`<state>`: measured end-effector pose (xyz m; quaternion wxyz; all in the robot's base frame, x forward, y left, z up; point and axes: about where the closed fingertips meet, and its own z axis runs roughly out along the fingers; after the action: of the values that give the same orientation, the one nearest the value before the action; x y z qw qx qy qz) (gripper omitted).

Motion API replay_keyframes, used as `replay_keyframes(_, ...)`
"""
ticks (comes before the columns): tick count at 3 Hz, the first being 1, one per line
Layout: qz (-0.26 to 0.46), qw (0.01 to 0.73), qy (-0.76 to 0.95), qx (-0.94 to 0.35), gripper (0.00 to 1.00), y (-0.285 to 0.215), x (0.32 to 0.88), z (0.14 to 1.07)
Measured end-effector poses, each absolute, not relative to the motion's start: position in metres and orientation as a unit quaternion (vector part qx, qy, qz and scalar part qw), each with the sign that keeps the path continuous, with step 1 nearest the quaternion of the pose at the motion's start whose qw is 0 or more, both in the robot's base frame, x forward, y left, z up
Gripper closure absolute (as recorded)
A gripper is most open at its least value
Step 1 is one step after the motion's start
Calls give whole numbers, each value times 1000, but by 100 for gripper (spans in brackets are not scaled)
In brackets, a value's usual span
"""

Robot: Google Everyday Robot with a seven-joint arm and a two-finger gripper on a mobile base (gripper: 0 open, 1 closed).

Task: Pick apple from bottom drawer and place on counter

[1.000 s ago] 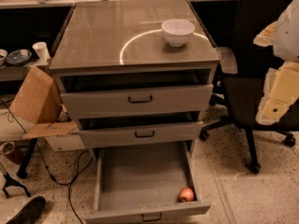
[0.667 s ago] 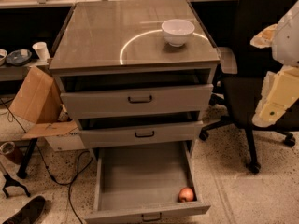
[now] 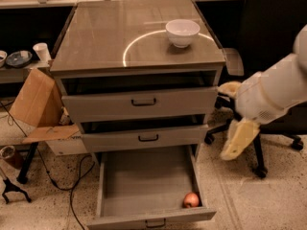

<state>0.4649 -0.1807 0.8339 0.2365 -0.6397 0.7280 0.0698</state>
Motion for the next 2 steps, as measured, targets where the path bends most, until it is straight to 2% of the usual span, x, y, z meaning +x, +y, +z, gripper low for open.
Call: replay_keyframes(2, 140, 246, 711, -644, 0, -148, 497, 644)
